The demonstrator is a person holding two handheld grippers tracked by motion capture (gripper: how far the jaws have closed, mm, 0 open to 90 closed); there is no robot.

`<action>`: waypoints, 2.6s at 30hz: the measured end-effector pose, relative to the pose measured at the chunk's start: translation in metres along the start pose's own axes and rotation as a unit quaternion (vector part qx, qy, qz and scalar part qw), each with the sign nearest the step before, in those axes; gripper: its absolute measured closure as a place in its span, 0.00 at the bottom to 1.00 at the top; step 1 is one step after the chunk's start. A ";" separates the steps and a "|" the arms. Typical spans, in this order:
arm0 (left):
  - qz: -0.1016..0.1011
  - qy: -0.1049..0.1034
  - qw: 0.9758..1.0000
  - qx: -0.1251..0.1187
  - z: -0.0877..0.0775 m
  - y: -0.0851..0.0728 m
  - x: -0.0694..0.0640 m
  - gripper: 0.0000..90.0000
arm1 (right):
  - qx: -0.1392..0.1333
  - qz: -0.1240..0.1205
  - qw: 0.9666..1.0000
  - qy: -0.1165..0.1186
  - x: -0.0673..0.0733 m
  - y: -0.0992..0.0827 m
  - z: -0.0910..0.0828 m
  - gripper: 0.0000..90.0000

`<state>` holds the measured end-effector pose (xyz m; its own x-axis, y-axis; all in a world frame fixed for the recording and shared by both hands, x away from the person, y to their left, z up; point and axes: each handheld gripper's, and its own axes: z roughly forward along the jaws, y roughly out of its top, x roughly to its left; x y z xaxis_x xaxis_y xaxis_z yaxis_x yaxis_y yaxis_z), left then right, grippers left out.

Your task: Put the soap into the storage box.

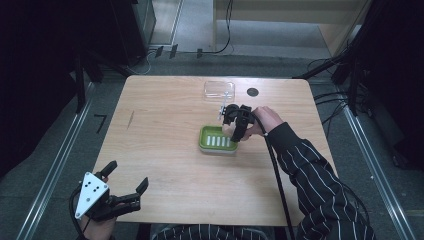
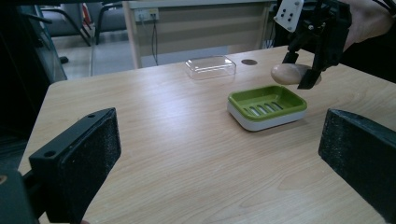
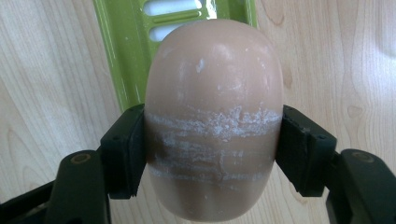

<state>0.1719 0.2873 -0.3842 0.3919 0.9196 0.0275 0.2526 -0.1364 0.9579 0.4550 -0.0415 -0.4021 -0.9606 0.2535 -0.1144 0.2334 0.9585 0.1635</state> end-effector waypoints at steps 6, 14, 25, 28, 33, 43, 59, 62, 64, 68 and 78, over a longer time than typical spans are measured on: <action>-0.001 0.004 1.000 0.000 -0.003 -0.001 0.001 0.00 | -0.003 -0.008 1.000 0.001 0.000 0.005 0.001 0.37; -0.003 0.008 1.000 0.000 -0.005 -0.002 0.000 0.00 | -0.002 -0.013 1.000 0.003 0.002 0.012 0.004 0.37; -0.004 0.011 1.000 0.000 -0.007 -0.002 0.000 0.00 | -0.007 -0.022 1.000 0.000 0.004 0.020 0.007 0.37; -0.003 0.012 1.000 0.001 -0.008 -0.002 0.001 0.00 | -0.008 -0.023 1.000 0.001 0.005 0.022 0.008 0.37; -0.003 0.013 1.000 0.000 -0.009 -0.003 0.001 0.00 | -0.008 -0.026 1.000 0.001 0.007 0.025 0.009 0.37; -0.005 0.017 1.000 -0.001 -0.012 -0.003 0.001 0.00 | -0.006 -0.036 0.999 0.004 0.010 0.032 0.014 0.37; -0.006 0.020 1.000 -0.001 -0.013 -0.004 0.001 0.00 | -0.001 -0.050 0.999 0.014 0.013 0.037 0.027 0.37; -0.006 0.020 1.000 -0.001 -0.013 -0.004 0.001 0.00 | -0.001 -0.054 0.998 0.016 0.013 0.036 0.029 0.37; -0.006 0.020 1.000 -0.001 -0.013 -0.004 0.001 0.00 | -0.001 -0.058 0.998 0.017 0.012 0.035 0.031 0.37; -0.006 0.020 1.000 0.000 -0.013 -0.004 0.001 0.00 | -0.002 -0.060 0.998 0.017 0.012 0.033 0.032 0.37; -0.005 0.018 1.000 0.000 -0.013 -0.004 0.001 0.00 | 0.000 -0.070 0.997 0.021 0.010 0.030 0.037 0.37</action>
<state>0.1601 0.2932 -0.3842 0.3565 0.9339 0.0284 0.2559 -0.1268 0.9583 0.4583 -0.0051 -0.4340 -0.9890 0.1125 -0.0957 0.0976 0.9841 0.1484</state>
